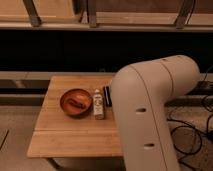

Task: Place the white sponge in the ceramic cup

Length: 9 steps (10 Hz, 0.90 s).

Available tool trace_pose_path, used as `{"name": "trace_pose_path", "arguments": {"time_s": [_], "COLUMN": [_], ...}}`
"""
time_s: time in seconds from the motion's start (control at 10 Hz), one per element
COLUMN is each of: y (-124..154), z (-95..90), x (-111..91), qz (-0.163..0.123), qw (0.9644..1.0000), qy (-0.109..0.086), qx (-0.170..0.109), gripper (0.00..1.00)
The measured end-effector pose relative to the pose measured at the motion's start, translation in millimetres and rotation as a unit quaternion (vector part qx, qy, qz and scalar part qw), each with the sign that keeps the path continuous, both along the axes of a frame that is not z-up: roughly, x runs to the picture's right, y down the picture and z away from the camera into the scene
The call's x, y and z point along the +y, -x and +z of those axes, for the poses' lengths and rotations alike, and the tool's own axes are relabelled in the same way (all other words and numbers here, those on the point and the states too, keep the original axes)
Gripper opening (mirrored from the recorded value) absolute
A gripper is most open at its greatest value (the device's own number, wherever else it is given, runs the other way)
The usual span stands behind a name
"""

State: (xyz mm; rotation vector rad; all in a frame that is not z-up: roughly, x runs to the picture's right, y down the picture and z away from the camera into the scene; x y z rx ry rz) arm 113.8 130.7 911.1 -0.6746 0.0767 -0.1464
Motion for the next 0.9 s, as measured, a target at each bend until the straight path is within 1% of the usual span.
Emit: {"name": "trace_pose_path", "arguments": {"time_s": [0.1, 0.2, 0.3, 0.4, 0.5, 0.6, 0.7, 0.8, 0.9], "y": [-1, -2, -4, -5, -7, -8, -12, -15, -16], "z": [2.9, 5.4, 11.2, 15.2, 19.1, 20.7, 21.4, 21.5, 17.1], "x": [8, 16, 28, 32, 36, 36, 31, 20, 11], "qz": [0.012, 0.020, 0.039, 0.049, 0.057, 0.057, 0.049, 0.041, 0.029], "qw": [0.9999, 0.9996, 0.9984, 0.9976, 0.9968, 0.9967, 0.9973, 0.9983, 0.9989], "qy": [0.012, 0.022, 0.041, 0.048, 0.057, 0.059, 0.054, 0.040, 0.031], "qx": [0.001, 0.001, -0.001, -0.001, -0.001, 0.001, 0.005, 0.011, 0.018], "gripper": [0.78, 0.73, 0.60, 0.52, 0.41, 0.32, 0.22, 0.12, 0.04]}}
